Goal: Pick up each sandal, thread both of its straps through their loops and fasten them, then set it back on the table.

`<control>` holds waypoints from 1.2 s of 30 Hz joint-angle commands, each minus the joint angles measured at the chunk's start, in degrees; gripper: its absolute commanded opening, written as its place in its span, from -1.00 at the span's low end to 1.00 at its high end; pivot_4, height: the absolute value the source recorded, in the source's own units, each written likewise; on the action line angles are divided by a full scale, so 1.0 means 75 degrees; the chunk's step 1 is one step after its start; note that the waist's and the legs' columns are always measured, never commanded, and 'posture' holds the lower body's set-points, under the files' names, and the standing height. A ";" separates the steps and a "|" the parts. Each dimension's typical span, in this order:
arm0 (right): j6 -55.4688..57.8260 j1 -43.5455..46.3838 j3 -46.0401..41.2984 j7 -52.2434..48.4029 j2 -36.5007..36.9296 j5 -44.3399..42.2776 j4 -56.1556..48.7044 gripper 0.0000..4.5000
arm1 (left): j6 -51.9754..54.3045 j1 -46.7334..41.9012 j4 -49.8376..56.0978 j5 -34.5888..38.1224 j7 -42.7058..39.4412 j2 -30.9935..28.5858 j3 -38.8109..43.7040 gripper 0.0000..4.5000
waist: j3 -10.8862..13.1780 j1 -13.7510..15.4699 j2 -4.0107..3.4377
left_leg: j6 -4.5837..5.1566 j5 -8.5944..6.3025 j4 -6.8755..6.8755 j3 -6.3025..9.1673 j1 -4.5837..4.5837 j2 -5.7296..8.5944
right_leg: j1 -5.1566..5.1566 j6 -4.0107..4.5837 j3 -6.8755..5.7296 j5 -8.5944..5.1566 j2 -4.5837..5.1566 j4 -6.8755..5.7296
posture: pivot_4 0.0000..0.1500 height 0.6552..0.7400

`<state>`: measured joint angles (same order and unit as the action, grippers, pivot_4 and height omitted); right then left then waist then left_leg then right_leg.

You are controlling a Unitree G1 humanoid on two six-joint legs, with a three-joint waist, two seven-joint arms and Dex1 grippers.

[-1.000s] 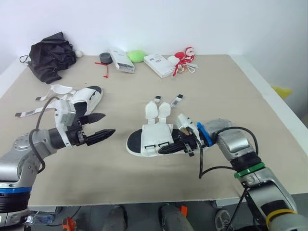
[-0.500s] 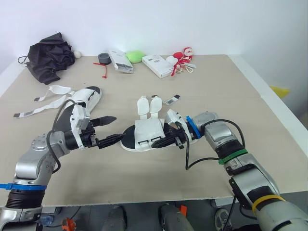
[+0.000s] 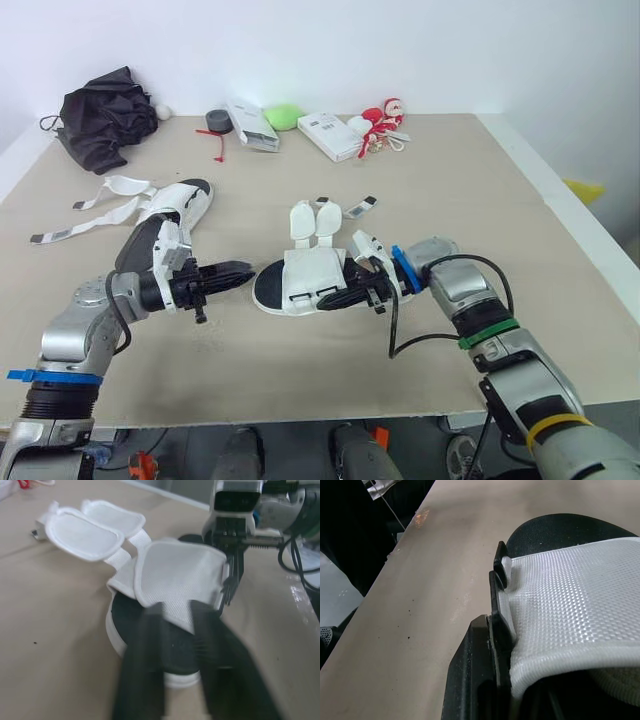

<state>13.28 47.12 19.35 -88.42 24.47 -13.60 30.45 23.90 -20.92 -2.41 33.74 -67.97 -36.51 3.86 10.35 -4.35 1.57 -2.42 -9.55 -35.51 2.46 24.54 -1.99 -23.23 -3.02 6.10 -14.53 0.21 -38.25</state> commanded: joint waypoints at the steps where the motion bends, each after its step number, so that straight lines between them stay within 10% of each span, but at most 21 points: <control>1: 0.0032 -0.0038 -0.0078 -0.0092 -0.0002 0.0038 -0.0175 -1.00 | -0.0252 -0.0320 -0.0135 -0.0178 -0.0222 0.0069 -0.0183 -0.96 | 0.0000 0.0001 0.0000 | 0.0000 0.0000 0.0000 0.0000 0.0000 0.0000 | 0.0000 0.0000 0.0000 0.0000 0.0000 0.0000 | 1.00 0.95; 14: 0.0155 -0.0175 -0.0095 -0.0024 -0.0063 0.0007 -0.0436 -1.00 | -0.2025 -0.0902 -0.1952 -0.2354 -0.0707 0.0264 -0.1811 -0.96 | -0.0004 0.0003 0.0000 | 0.0000 0.0000 0.0001 0.0007 -0.0004 0.0001 | 0.0005 0.0004 -0.0004 -0.0003 -0.0003 -0.0005 | 1.00 0.95; 36: 0.0359 -0.0320 -0.0172 0.0070 -0.0038 0.0010 -0.0789 -1.00 | -0.2572 -0.2293 -0.3125 -0.2812 -0.2189 0.0616 -0.2313 -0.96 | -0.0009 0.0015 -0.0006 | 0.0003 -0.0001 -0.0003 0.0011 -0.0027 0.0009 | 0.0033 -0.0004 -0.0003 -0.0013 0.0000 -0.0011 | 1.00 0.95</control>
<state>15.84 44.96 18.26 -87.30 24.66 -13.13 26.26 4.90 -38.12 -25.22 13.84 -83.89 -31.91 -12.46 10.29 -4.24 1.52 -2.40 -9.56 -35.52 2.55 24.34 -1.93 -22.99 -3.05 6.07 -14.63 0.21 -38.33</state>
